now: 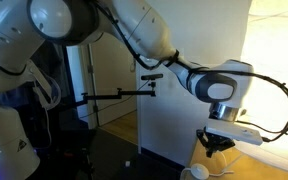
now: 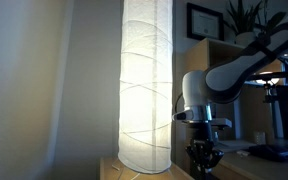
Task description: Turn on the lamp
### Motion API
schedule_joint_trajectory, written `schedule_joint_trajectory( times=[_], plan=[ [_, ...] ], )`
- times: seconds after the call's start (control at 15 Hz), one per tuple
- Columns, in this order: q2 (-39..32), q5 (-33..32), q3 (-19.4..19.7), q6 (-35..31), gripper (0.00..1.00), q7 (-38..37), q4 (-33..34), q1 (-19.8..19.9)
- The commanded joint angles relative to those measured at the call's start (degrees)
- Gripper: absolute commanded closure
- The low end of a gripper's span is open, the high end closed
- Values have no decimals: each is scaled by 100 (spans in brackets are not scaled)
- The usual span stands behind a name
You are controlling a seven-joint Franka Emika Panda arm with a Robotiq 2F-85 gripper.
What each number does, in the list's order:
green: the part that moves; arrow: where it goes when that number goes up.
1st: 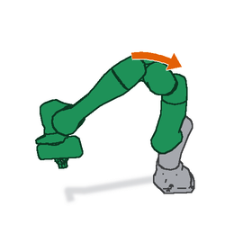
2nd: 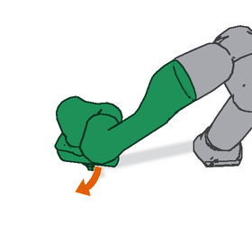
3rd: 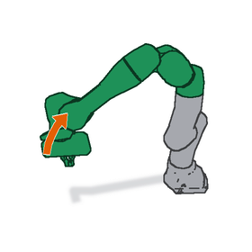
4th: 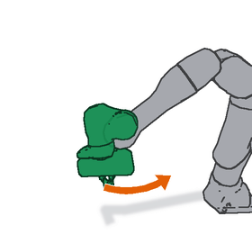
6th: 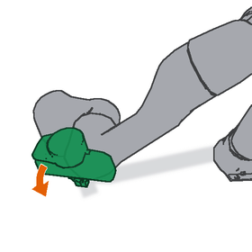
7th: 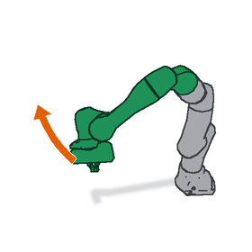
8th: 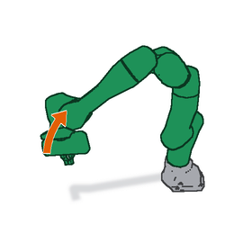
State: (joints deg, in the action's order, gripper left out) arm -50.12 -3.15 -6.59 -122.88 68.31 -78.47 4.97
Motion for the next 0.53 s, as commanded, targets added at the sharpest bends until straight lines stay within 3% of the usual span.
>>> schedule_joint_trajectory(
  times=[0.0,0.47],
  plan=[
    [375,166,-75,-65,97,10,-412,146],
    [389,446,63,6,97,-468,-565,412]
  ],
)
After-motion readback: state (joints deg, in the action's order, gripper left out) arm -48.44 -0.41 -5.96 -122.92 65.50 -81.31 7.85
